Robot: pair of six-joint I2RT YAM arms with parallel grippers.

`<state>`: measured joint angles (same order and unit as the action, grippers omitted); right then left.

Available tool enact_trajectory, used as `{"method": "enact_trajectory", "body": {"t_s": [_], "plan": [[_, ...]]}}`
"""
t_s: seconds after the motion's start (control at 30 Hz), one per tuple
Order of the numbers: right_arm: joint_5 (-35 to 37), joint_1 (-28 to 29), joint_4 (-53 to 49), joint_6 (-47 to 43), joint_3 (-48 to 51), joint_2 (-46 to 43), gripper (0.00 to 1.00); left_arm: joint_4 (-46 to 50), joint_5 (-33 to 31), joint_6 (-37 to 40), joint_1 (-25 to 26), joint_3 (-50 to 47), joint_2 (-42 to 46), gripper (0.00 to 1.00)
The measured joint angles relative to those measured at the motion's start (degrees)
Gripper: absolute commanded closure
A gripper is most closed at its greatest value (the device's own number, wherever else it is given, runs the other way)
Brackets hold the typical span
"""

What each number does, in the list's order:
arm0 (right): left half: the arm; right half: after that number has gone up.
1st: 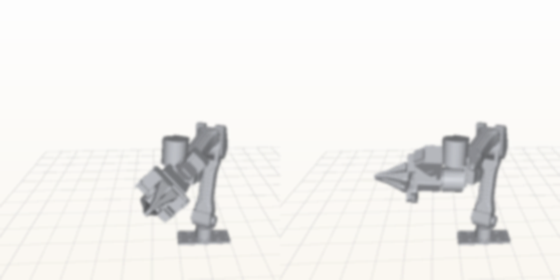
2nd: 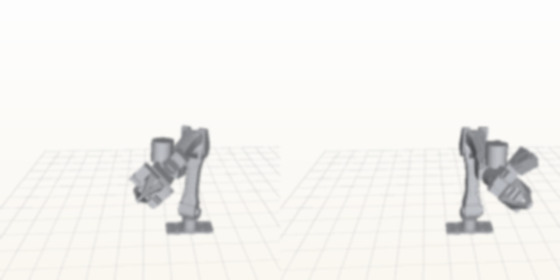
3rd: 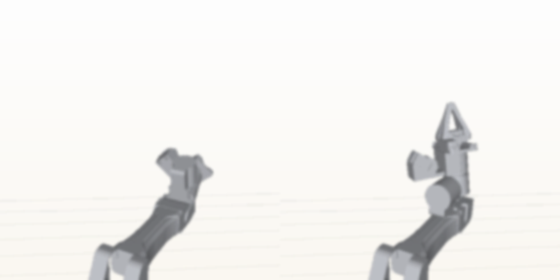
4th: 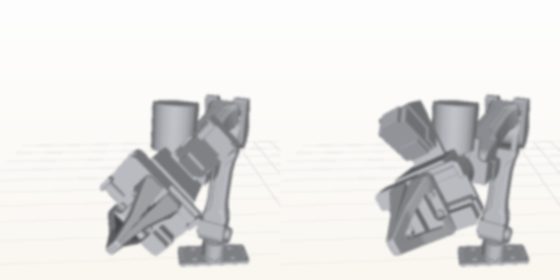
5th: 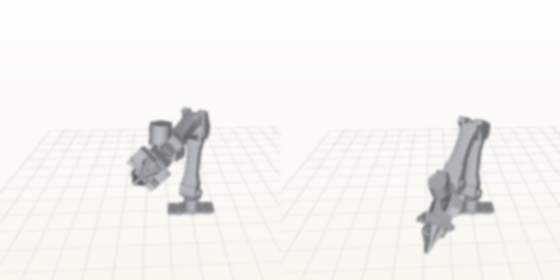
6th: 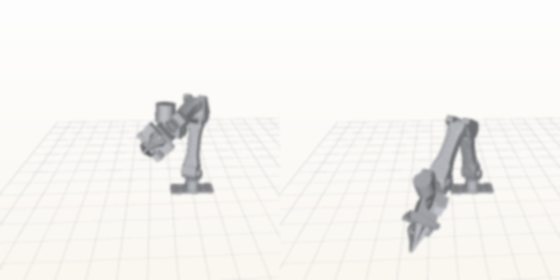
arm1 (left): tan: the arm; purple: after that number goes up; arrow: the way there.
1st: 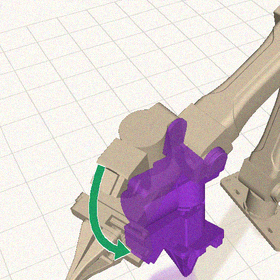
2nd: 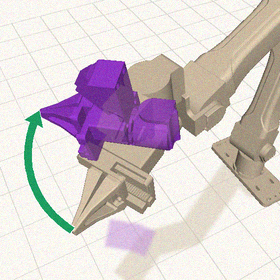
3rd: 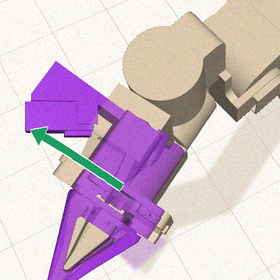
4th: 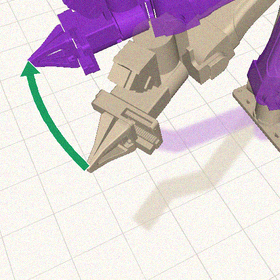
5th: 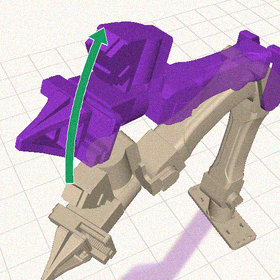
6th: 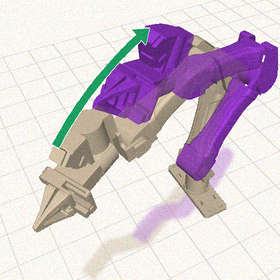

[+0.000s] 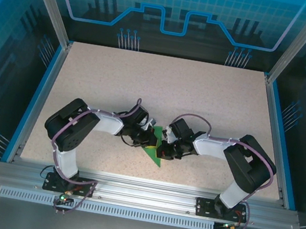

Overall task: Fold a paper plane with a square sheet of paper (fold left side to right side)
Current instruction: Fourth fold the wing at the center of the table.

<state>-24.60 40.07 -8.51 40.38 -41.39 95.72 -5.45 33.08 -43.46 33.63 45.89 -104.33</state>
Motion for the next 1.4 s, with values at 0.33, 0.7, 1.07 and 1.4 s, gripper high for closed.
{"method": "enact_trajectory", "body": {"t_s": [0.33,0.7,1.07,1.4], "plan": [[-0.02,0.00,-0.46,-0.59,-0.24,0.09,1.00,1.84,1.09,1.90,-3.10,1.44,-0.85,1.00],[-0.04,0.00,-0.48,-0.96,-0.24,0.09,1.00,5.03,1.73,4.96,-7.08,4.92,-2.93,1.00],[-0.04,0.00,0.07,-0.96,0.20,-0.13,1.00,7.26,4.09,7.15,-10.38,8.22,-5.44,1.00],[-0.04,0.00,0.26,-0.96,0.50,-0.20,1.00,7.91,1.25,9.42,-15.80,11.80,-7.21,1.00]]}}
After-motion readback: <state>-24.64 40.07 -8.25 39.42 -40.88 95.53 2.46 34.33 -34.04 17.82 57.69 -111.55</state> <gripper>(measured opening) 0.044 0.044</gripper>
